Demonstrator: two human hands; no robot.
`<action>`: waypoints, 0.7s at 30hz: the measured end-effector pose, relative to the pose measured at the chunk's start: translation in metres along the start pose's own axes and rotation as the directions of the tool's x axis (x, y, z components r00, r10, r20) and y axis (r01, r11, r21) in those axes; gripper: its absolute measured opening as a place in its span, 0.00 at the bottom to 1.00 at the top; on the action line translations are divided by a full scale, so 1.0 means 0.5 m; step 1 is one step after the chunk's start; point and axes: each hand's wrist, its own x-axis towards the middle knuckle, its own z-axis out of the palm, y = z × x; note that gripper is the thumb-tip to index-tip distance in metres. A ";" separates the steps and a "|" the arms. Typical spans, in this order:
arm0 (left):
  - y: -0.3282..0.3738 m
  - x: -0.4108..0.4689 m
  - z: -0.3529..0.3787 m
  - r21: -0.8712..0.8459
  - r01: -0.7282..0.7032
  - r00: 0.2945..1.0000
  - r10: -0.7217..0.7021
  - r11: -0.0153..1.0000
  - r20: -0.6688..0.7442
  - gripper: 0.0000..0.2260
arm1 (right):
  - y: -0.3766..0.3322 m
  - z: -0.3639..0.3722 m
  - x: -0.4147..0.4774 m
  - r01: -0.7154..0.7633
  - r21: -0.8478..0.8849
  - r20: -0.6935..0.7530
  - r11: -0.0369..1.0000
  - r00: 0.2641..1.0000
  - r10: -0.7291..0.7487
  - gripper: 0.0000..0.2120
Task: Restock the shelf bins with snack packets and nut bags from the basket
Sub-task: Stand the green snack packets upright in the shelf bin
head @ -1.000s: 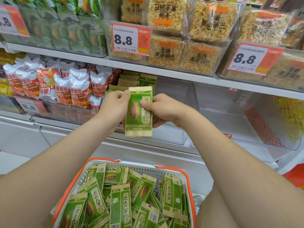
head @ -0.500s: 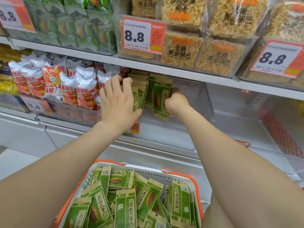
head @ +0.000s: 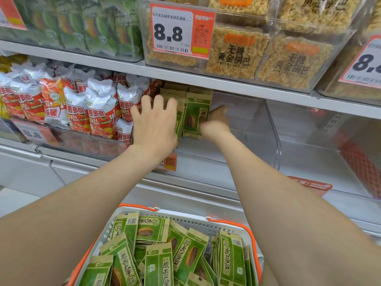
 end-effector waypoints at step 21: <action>0.003 -0.078 -0.094 -0.103 -0.269 0.959 0.256 0.957 -0.123 0.18 | 0.022 -0.028 -0.077 0.477 -0.430 0.341 0.766 0.872 -0.351 0.15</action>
